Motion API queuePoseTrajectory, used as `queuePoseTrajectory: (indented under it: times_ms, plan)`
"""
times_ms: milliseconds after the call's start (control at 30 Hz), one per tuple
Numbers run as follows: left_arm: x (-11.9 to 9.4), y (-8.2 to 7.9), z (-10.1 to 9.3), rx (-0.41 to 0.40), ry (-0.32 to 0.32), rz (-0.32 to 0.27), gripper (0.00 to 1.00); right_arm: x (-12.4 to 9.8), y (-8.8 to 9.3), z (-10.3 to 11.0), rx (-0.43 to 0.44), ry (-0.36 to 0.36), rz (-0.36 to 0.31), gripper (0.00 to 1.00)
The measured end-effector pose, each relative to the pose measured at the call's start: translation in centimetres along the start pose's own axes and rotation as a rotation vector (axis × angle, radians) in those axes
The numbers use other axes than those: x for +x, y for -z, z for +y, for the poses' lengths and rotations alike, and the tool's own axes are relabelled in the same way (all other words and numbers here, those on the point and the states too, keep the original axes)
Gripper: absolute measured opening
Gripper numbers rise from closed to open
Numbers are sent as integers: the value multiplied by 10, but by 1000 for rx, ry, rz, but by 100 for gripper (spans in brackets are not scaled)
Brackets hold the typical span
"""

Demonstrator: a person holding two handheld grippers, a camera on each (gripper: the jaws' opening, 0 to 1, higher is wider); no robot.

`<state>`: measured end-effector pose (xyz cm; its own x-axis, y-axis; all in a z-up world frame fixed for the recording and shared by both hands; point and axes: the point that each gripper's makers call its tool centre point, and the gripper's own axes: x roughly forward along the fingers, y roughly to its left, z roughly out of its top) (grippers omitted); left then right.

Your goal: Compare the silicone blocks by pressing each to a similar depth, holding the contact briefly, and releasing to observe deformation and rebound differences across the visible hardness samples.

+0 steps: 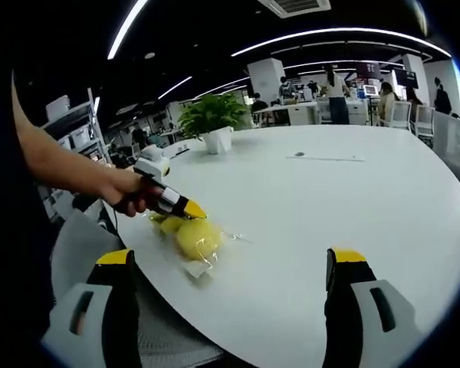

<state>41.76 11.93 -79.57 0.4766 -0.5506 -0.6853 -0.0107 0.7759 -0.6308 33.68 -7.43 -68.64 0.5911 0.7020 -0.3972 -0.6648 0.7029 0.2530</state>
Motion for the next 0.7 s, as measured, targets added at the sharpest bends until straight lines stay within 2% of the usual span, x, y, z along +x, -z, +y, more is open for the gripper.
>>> queuePoseTrajectory:
  times_ms: [100,200,267,367,467,667,700]
  plan:
    - [1,-1,0,3,0,4,23,2,-1,1,-4,1,-2,96]
    - [2,1,-5,38,34,10,14,2,3,2,-4,3,4,96]
    - [4,3,-6,40,34,13,14,0,4,2,-2,5,-2,96]
    - [9,4,-8,44,40,7,5,-3,6,1,5,7,4,96]
    - [11,7,-11,56,52,12,3,-5,8,-1,5,10,9,96]
    - [13,11,-15,154,48,16,0,-5,0,-4,34,8,-22,96]
    - [12,11,-15,140,49,18,0,-4,0,-3,34,4,-21,96]
